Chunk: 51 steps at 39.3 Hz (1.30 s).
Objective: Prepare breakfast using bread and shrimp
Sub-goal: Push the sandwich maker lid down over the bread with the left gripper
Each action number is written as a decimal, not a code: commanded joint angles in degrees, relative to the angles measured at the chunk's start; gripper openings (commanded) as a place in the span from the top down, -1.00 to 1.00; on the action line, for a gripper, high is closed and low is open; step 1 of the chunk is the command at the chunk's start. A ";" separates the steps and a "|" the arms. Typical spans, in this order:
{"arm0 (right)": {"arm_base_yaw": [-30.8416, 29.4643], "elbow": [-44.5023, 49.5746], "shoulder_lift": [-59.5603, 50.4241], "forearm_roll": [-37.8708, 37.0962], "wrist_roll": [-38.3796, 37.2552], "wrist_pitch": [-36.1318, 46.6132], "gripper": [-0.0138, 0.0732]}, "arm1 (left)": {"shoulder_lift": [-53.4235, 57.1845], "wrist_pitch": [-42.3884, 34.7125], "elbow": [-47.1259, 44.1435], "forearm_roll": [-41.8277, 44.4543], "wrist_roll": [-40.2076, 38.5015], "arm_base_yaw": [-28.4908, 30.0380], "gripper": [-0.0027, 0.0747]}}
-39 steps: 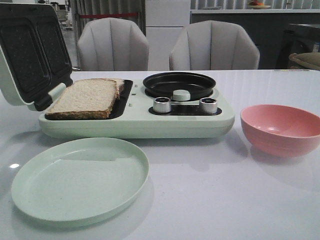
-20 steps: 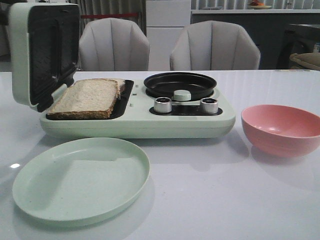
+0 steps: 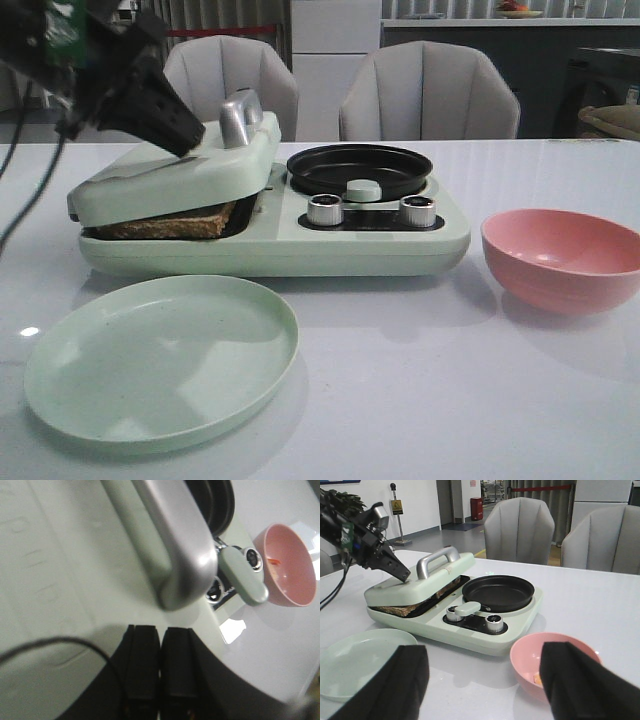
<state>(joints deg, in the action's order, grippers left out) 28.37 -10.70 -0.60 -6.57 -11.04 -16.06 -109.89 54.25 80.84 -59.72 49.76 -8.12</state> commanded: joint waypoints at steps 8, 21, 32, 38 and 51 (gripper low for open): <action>-0.33 -1.57 0.69 -0.40 0.17 4.46 -0.61 | 1.66 -2.30 1.19 1.43 -1.70 -2.17 0.63; -0.33 -1.57 0.69 -0.40 0.17 4.46 -0.61 | 7.92 -3.75 3.76 9.54 -4.59 -2.17 0.63; -0.33 -1.57 0.69 -0.40 0.17 4.46 -0.61 | 19.61 -7.85 6.85 43.49 -24.91 -2.17 0.63; -0.33 -1.57 0.69 -0.40 0.17 4.46 -0.61 | 25.95 -8.85 5.48 57.49 -34.97 -2.17 0.63; -0.33 -1.57 0.69 -0.40 0.17 4.46 -0.61 | 43.08 -23.92 -15.31 60.81 -42.35 -2.17 0.63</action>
<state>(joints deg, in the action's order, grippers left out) 28.37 -10.70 -0.60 -6.57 -11.04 -16.06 -72.60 37.84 68.13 1.18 9.49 -10.05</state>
